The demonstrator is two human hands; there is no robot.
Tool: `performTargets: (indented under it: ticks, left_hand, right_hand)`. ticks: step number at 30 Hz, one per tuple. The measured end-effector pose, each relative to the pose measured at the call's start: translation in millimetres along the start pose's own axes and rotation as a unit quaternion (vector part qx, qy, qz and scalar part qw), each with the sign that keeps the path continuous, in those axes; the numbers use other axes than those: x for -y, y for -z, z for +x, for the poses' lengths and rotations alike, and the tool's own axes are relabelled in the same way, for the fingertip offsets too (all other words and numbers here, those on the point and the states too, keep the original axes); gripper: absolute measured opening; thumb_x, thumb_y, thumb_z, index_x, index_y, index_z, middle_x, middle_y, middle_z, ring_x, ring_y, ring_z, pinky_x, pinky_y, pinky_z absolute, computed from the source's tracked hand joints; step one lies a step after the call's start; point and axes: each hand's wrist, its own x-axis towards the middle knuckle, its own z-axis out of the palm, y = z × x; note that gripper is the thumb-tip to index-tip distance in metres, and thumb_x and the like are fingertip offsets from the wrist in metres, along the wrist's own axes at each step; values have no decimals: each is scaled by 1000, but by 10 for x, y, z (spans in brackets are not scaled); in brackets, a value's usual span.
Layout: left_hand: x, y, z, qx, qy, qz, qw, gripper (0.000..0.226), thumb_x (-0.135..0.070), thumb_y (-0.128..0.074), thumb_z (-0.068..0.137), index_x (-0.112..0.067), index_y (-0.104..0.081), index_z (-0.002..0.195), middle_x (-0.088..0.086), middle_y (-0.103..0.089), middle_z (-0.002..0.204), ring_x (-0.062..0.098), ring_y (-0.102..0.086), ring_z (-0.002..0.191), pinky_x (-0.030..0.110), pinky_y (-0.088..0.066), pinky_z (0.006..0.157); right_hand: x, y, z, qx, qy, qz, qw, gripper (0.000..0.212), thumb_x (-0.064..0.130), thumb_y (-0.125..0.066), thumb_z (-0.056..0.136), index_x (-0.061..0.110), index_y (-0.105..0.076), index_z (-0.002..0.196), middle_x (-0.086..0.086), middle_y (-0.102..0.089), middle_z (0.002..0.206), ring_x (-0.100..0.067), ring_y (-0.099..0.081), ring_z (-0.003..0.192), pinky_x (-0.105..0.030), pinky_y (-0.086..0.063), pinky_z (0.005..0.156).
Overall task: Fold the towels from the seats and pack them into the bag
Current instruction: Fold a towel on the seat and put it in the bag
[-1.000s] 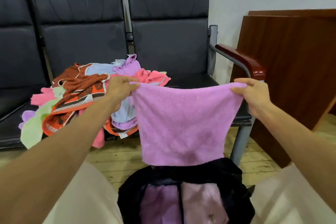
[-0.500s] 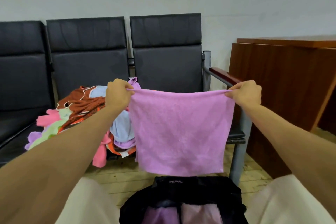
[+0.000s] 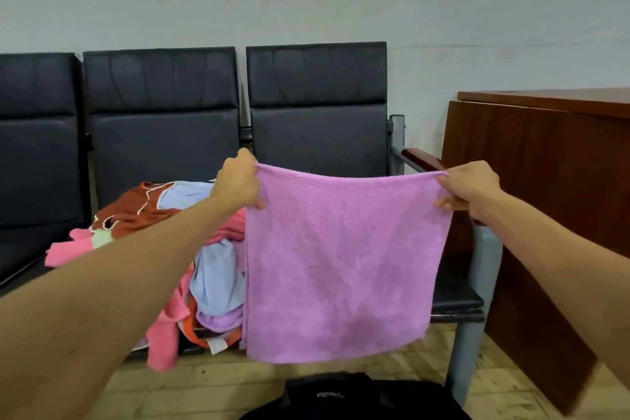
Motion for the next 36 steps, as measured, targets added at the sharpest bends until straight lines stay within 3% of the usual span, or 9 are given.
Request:
performTargets:
  ticks: [5, 10, 14, 19, 22, 24, 29, 32, 36]
  left_hand:
    - [-56, -254, 398, -24, -5, -102, 995, 25, 7, -68, 76, 0, -65, 99, 14, -66, 87, 29, -64, 80, 28, -51, 64]
    - [-37, -662, 378, -77, 31, -112, 990, 30, 1, -42, 93, 1, -61, 116, 19, -62, 120, 34, -55, 112, 33, -38, 86]
    - [257, -1176, -49, 11, 4, -50, 999, 27, 5, -37, 94, 11, -52, 116, 29, -56, 122, 40, -53, 113, 36, -31, 85]
    - [658, -1647, -585, 96, -11, -21, 995, 25, -3, -36, 97, 1, -53, 115, 25, -62, 110, 37, -58, 104, 40, -40, 82]
    - [801, -1728, -730, 119, -48, -38, 991, 24, -3, -36, 98, 1, -54, 113, 24, -64, 108, 35, -59, 101, 38, -42, 82]
    - [895, -1748, -808, 113, -83, -52, 989, 21, 0, -39, 97, 3, -56, 107, 20, -65, 102, 28, -59, 92, 33, -38, 75]
    - [1060, -1821, -813, 141, -145, -57, 978, 25, 1, -38, 93, 3, -55, 111, 7, -54, 101, 17, -46, 90, 26, -33, 79]
    - [1032, -1860, -693, 147, -119, -44, 981, 29, -1, -39, 97, -3, -49, 124, -1, -43, 110, 11, -39, 99, 21, -30, 83]
    - [1005, -1875, -646, 88, -113, -68, 987, 25, 4, -38, 96, 5, -52, 117, 17, -56, 114, 18, -47, 98, 26, -36, 88]
  right_hand:
    - [-4, -194, 412, 4, 48, 69, 996, 24, 7, -51, 97, 3, -62, 118, -14, -63, 105, -34, -72, 74, -44, -60, 80]
    - [-434, -454, 587, 12, 112, 65, 992, 23, 13, -52, 96, 24, -68, 84, -12, -68, 95, -34, -67, 98, -50, -54, 91]
    - [-1153, -629, 358, 70, 100, -19, 992, 20, 13, -54, 96, 20, -69, 85, -12, -71, 92, -32, -68, 91, -53, -55, 86]
    - [-1714, -677, 63, 113, 96, -138, 979, 19, 11, -53, 97, 11, -67, 85, -14, -71, 88, -34, -68, 87, -47, -55, 83]
    - [-1786, -638, -71, 145, 132, -233, 952, 19, 10, -52, 97, 5, -69, 91, -11, -69, 89, -31, -61, 87, -28, -38, 71]
    - [-1805, -650, -104, 150, 170, -262, 938, 20, 8, -52, 96, 5, -71, 92, -13, -70, 94, -33, -61, 88, -29, -34, 68]
    - [-1872, -795, 65, 164, 189, -281, 927, 25, 8, -46, 100, 5, -70, 97, -11, -67, 88, -12, -49, 62, -26, -38, 61]
    - [-1865, -875, 185, 145, 193, -250, 937, 26, 9, -45, 101, 6, -70, 99, -11, -68, 99, -18, -54, 74, -27, -42, 73]
    - [-1808, -854, 196, 67, 203, -173, 962, 26, 11, -45, 101, 5, -66, 114, -10, -65, 109, -18, -53, 90, -29, -42, 80]
